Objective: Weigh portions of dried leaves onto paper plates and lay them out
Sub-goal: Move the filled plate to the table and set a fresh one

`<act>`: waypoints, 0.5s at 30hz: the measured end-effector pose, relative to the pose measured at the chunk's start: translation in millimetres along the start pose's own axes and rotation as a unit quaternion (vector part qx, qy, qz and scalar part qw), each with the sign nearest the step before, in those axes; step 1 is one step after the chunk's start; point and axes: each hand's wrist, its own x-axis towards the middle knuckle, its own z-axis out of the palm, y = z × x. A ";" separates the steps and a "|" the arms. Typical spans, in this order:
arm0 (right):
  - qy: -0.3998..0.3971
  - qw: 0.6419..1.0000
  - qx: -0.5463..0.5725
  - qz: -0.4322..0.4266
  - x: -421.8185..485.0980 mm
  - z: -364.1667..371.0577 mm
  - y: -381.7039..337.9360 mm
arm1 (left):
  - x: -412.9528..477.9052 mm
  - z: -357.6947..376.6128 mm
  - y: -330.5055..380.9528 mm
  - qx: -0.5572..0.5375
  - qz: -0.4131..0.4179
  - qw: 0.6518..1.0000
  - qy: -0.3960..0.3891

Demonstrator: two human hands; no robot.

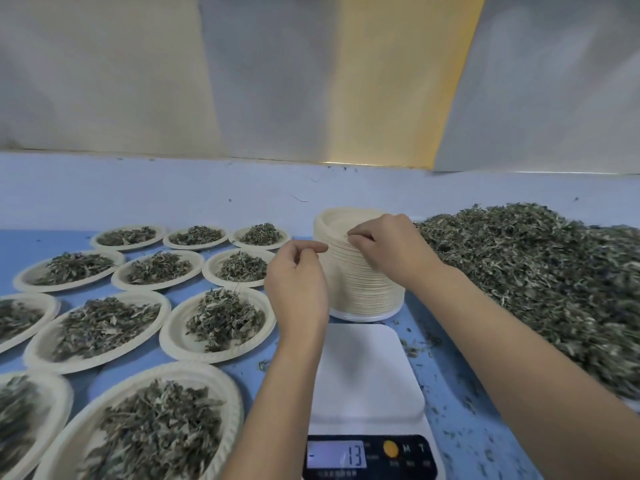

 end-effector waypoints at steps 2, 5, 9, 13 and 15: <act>0.003 1.000 -0.006 -0.004 -1.6 1.5 1.4 | 0.1 0.9 0.0 0.000 -0.002 1.000 -0.004; 0.020 0.999 -0.021 -0.015 -2.7 6.5 3.0 | -0.7 1.3 0.5 0.008 -0.002 1.000 -0.005; 0.038 0.999 -0.022 -0.021 -4.3 8.6 5.6 | 1.0 0.7 -0.6 -0.004 -0.012 1.000 -0.006; 0.050 0.998 -0.014 -0.024 -7.0 10.2 4.7 | 0.6 1.9 -1.3 0.000 -0.017 1.000 -0.014; 0.054 0.998 -0.027 -0.027 -7.6 11.3 3.6 | 0.7 2.5 -1.4 0.003 -0.017 1.000 -0.014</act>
